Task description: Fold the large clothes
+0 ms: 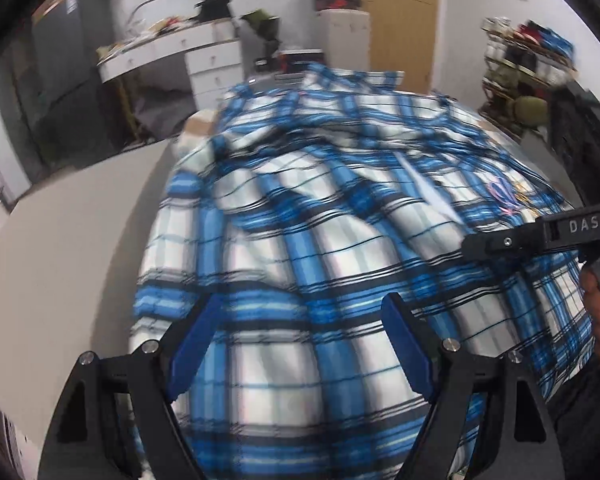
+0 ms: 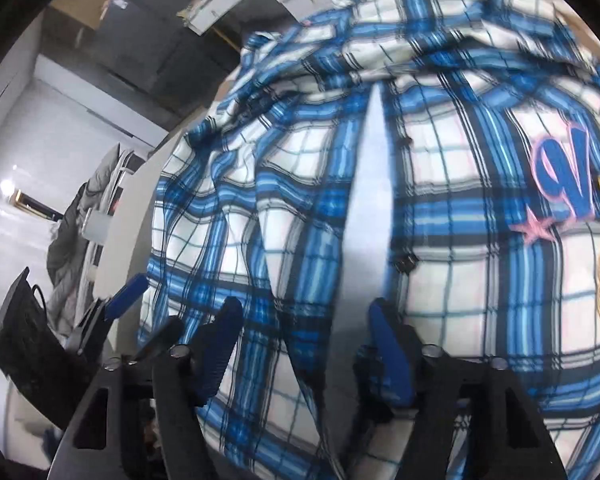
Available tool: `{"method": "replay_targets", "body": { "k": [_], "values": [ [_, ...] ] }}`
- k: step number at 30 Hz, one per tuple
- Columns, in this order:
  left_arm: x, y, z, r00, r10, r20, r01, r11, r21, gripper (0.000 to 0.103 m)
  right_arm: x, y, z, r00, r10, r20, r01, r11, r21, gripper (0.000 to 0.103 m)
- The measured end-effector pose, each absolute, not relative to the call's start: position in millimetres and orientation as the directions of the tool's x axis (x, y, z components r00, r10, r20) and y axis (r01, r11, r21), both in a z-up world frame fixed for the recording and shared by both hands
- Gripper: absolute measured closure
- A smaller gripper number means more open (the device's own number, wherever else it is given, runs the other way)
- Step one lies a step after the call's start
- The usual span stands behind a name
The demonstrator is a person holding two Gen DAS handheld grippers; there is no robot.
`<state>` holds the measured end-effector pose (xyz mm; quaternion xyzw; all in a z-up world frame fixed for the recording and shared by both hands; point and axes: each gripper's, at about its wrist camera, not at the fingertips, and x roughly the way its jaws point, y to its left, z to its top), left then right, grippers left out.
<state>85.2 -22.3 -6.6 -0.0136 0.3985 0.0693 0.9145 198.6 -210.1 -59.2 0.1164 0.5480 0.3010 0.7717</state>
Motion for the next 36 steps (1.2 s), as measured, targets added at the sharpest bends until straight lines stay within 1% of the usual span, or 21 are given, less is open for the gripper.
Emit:
{"method": "replay_targets", "body": {
  "k": [1,2,5,6,9,11,12,13,14,15,16,18,21,23,24,25,26,27,29,32,36],
  "values": [
    [78.6,-13.3,-6.1,0.667,0.138,-0.732,-0.17,0.985,0.031,0.024,198.9,-210.0,-59.1,0.229,0.585,-0.778,-0.33,0.799,0.504,0.09],
    [73.3,-9.3,-5.7,0.665,0.155,-0.731,-0.192,0.981,0.034,0.024,197.3,-211.3,-55.4,0.259,0.57,-0.78,-0.324,0.812,0.486,0.098],
    [54.7,9.4,-4.7,0.648,0.215,-0.731,-0.268,0.962,0.045,0.024,192.9,-218.1,-42.5,0.278,0.594,-0.755,-0.337,0.796,0.502,0.099],
    [49.0,14.6,-4.7,0.64,0.228,-0.734,-0.289,0.956,0.046,0.024,192.9,-220.4,-43.3,0.283,0.563,-0.777,-0.328,0.818,0.473,0.099],
    [41.3,19.4,-9.0,0.618,0.226,-0.753,-0.302,0.953,0.038,0.024,197.9,-230.2,-52.9,0.343,0.379,-0.86,-0.241,0.92,0.309,0.099],
    [39.5,16.9,-13.1,0.613,0.226,-0.757,-0.281,0.958,0.058,0.024,198.7,-237.0,-50.9,0.356,0.368,-0.859,-0.218,0.927,0.306,0.098],
    [39.7,14.3,-15.4,0.611,0.231,-0.758,-0.271,0.96,0.074,0.024,197.5,-239.4,-47.1,0.361,0.383,-0.85,-0.223,0.921,0.32,0.096],
    [41.6,11.9,-17.6,0.607,0.229,-0.761,-0.258,0.962,0.083,0.024,195.7,-240.5,-43.3,0.367,0.387,-0.846,-0.231,0.919,0.32,0.09],
    [44.7,9.7,-19.5,0.602,0.224,-0.766,-0.247,0.965,0.088,0.024,194.7,-239.2,-42.2,0.365,0.385,-0.848,-0.237,0.919,0.316,0.081],
    [47.5,8.0,-21.7,0.594,0.22,-0.774,-0.233,0.968,0.097,0.024,194.5,-237.5,-42.6,0.347,0.388,-0.854,-0.248,0.916,0.315,0.055],
    [50.5,5.5,-24.4,0.586,0.227,-0.777,-0.224,0.968,0.113,0.024,194.2,-238.2,-42.2,0.343,0.408,-0.846,-0.252,0.908,0.336,0.048],
    [54.9,3.8,-27.7,0.574,0.238,-0.784,-0.222,0.966,0.131,0.024,192.5,-237.8,-41.3,0.343,0.421,-0.839,-0.253,0.902,0.349,0.048],
    [59.7,7.5,-37.8,0.537,0.214,-0.816,-0.233,0.967,0.1,0.024,192.2,-238.0,-42.4,0.345,0.406,-0.847,-0.237,0.91,0.34,0.048],
    [60.0,8.2,-43.0,0.533,0.197,-0.823,-0.239,0.968,0.077,0.029,193.6,-237.0,-43.9,0.34,0.394,-0.854,-0.232,0.915,0.33,0.048],
    [58.5,5.5,-42.3,0.553,0.211,-0.806,-0.238,0.967,0.091,0.046,192.5,-236.6,-43.2,0.342,0.389,-0.855,-0.233,0.917,0.324,0.048],
    [57.7,1.8,-41.4,0.569,0.213,-0.794,-0.218,0.97,0.104,0.073,191.9,-236.5,-43.0,0.344,0.388,-0.855,-0.236,0.917,0.322,0.048],
    [56.7,-0.7,-40.7,0.573,0.205,-0.793,-0.203,0.974,0.105,0.09,191.6,-236.9,-42.4,0.346,0.389,-0.854,-0.239,0.916,0.321,0.048],
    [56.2,-3.2,-40.0,0.572,0.214,-0.791,-0.192,0.973,0.124,0.103,190.7,-237.2,-41.5,0.348,0.391,-0.852,-0.243,0.915,0.321,0.048],
    [52.1,-7.8,-36.9,0.593,0.249,-0.766,-0.189,0.968,0.168,0.103,190.2,-234.8,-41.3,0.353,0.396,-0.848,-0.251,0.913,0.322,0.048],
    [42.2,-3.6,-32.7,0.601,0.267,-0.753,-0.194,0.963,0.186,0.103,188.5,-235.7,-37.0,0.371,0.406,-0.835,-0.254,0.909,0.329,0.048],
    [18.0,11.7,-28.3,0.594,0.311,-0.742,-0.248,0.948,0.199,0.103,186.4,-245.1,-33.9,0.388,0.414,-0.824,-0.237,0.908,0.345,0.048]
  ]
}}
